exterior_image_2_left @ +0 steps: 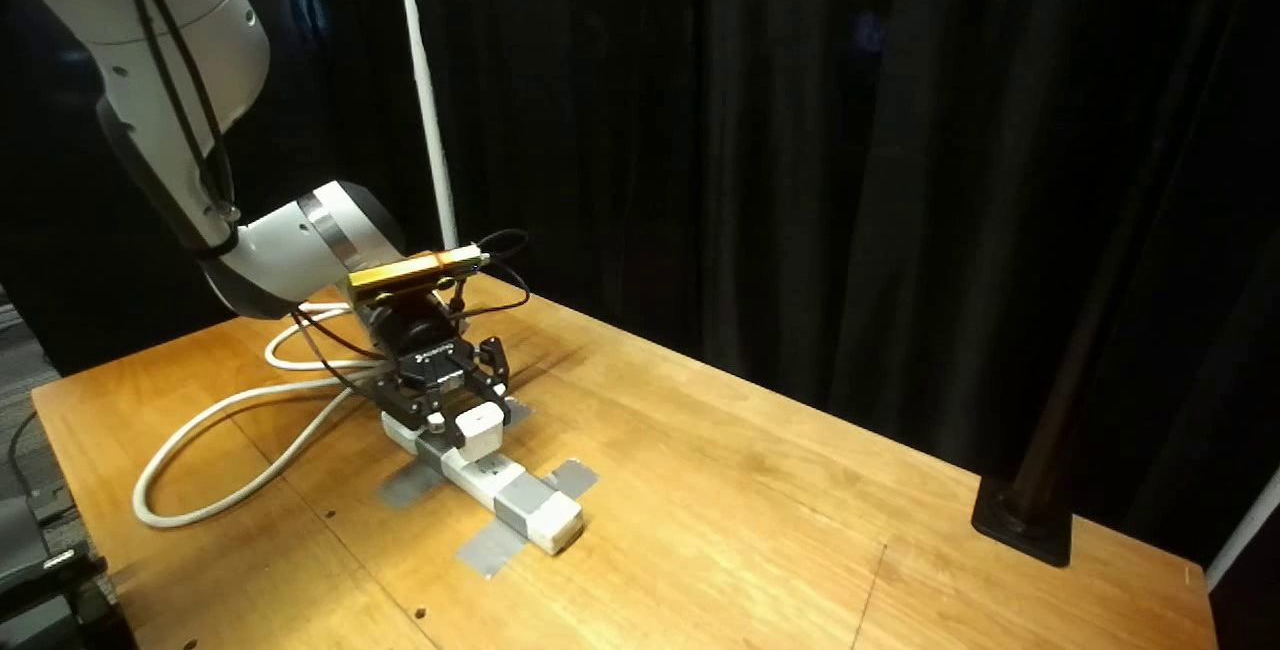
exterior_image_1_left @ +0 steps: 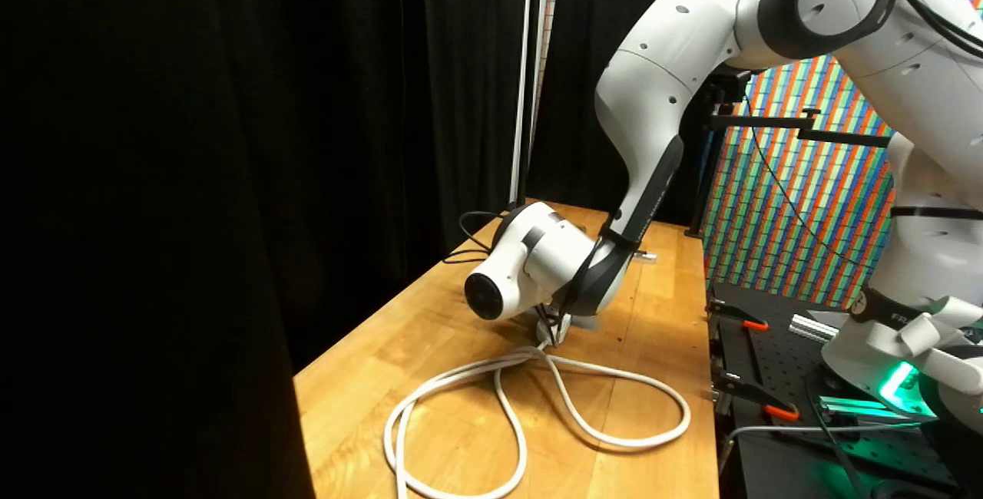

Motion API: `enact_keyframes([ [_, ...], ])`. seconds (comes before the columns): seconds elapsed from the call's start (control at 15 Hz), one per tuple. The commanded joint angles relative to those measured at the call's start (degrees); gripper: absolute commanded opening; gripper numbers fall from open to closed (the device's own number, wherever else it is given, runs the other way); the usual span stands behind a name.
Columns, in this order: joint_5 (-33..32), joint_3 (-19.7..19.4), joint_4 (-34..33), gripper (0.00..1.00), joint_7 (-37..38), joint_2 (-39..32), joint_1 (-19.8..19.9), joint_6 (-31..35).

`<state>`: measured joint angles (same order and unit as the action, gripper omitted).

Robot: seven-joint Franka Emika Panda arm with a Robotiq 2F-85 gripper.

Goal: Place the white adaptor on the white extension cable

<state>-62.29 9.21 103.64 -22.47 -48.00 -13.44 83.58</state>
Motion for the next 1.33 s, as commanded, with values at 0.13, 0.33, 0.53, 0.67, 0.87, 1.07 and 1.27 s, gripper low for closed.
enact_keyframes([
  [0.13,-1.09,0.61,-0.58,0.23,-0.35,-0.63,0.41,-0.81],
  [0.33,-1.03,0.63,-0.76,0.23,-0.18,-0.99,0.43,-0.66],
  [0.53,-0.87,0.65,-1.01,0.23,-0.07,-1.47,0.52,-0.47],
  [0.67,-0.87,0.64,-1.13,0.23,0.05,-1.73,0.53,-0.40],
  [0.87,-0.79,0.70,-1.45,0.23,-0.04,-2.02,0.64,-0.21],
  [1.07,-0.73,0.71,-1.80,0.23,0.24,-2.27,0.64,0.01],
  [1.27,-0.70,0.68,-2.05,0.23,0.44,-2.60,0.60,0.04],
])
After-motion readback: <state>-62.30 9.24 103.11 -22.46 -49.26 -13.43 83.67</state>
